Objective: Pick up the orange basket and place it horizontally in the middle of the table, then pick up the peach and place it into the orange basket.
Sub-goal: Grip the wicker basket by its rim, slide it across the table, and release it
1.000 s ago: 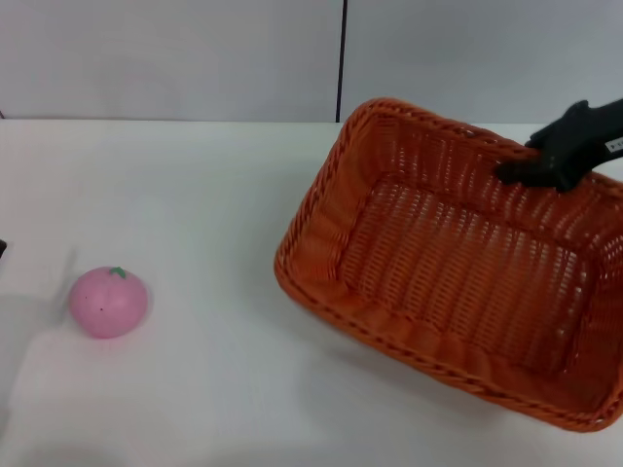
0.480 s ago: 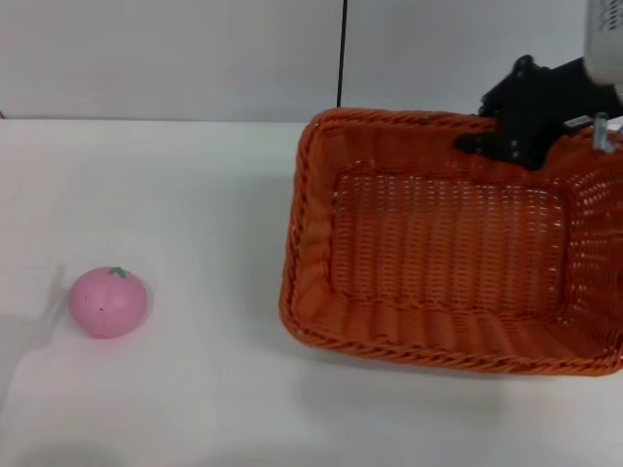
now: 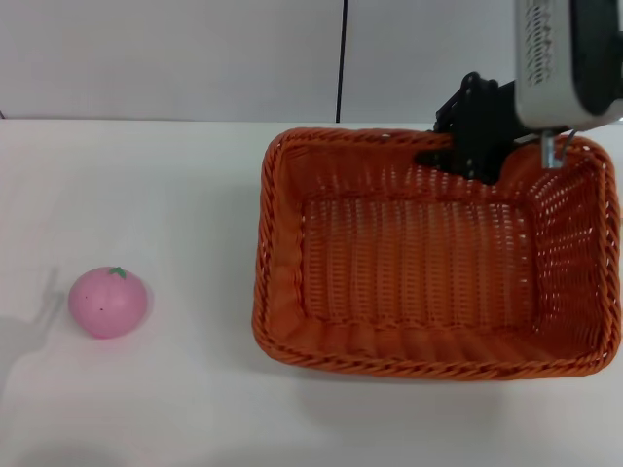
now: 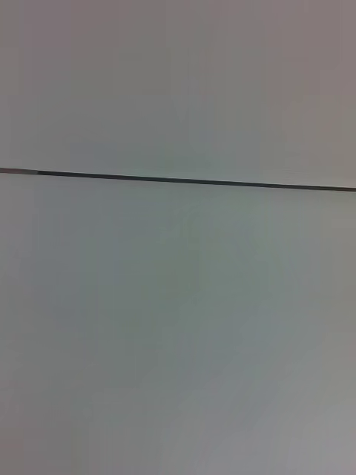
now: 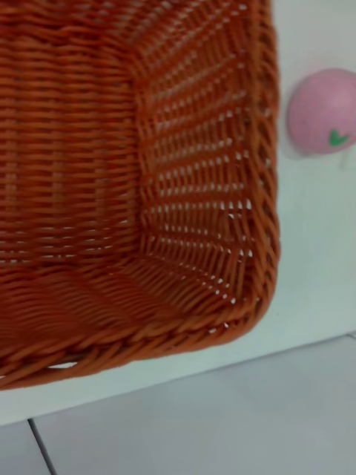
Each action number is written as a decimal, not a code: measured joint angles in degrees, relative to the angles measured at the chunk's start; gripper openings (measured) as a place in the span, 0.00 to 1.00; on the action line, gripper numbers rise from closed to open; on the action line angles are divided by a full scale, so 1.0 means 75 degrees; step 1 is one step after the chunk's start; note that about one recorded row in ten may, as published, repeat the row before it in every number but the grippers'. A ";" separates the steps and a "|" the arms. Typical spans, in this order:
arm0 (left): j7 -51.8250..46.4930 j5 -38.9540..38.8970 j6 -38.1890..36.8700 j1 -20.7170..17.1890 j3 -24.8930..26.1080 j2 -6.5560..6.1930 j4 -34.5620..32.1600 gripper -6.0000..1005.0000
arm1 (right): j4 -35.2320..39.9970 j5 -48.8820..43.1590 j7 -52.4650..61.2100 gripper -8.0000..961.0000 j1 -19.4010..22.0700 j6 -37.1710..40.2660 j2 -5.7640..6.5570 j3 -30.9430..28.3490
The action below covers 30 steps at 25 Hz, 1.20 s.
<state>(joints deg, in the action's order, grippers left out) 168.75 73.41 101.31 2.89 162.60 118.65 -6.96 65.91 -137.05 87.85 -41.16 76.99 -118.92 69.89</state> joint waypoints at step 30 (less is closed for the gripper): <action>-0.0609 0.0027 -0.0033 -0.0002 -0.0093 -0.0048 0.0133 0.83 | 0.1921 0.1360 0.0448 0.61 0.2288 -0.1724 -0.0080 0.1602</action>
<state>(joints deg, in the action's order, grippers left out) 164.18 73.61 101.06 2.87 161.90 118.29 -5.97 80.32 -126.86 91.22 -24.01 64.06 -119.51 81.90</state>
